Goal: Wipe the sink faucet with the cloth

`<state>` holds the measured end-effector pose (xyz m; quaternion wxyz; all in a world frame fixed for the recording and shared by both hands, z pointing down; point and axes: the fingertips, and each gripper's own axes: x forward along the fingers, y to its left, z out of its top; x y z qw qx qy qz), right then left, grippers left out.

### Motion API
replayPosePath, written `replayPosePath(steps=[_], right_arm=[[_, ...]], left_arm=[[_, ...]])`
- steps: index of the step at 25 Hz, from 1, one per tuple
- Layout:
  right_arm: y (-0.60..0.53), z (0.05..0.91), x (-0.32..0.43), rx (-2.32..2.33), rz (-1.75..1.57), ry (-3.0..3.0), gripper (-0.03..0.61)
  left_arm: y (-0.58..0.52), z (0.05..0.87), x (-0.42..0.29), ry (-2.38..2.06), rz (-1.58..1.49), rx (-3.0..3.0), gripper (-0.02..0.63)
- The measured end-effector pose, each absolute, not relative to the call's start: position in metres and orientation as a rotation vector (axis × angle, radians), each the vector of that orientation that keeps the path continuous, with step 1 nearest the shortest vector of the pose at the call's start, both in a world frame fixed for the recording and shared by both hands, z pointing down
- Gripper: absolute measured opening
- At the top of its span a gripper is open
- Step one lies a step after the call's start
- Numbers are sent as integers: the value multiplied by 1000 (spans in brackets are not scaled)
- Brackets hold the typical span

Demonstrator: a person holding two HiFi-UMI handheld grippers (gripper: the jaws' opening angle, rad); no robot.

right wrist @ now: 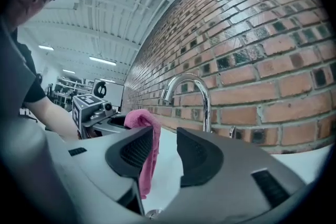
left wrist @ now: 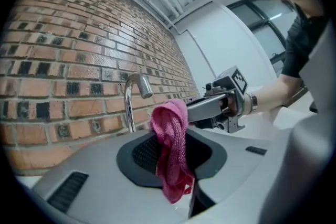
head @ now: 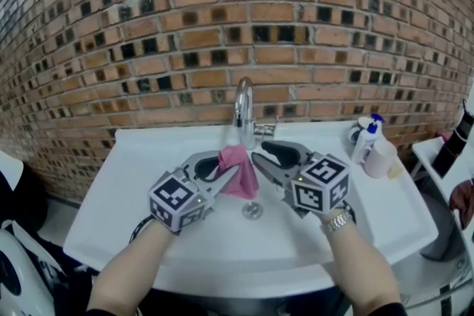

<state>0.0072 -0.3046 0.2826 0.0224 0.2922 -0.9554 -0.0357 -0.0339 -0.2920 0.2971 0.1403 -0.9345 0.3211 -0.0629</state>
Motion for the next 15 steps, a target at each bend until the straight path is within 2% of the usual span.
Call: replayPosePath(steps=[9,15], right_arm=[[-285,287,-5,550,122,-3114,250],[-269,297,-17,358,222,-3126,267]], left_arm=[[-272,302,-33,727,-90,-2878,103],[-254,302,-31,523,-19,-3019,103]])
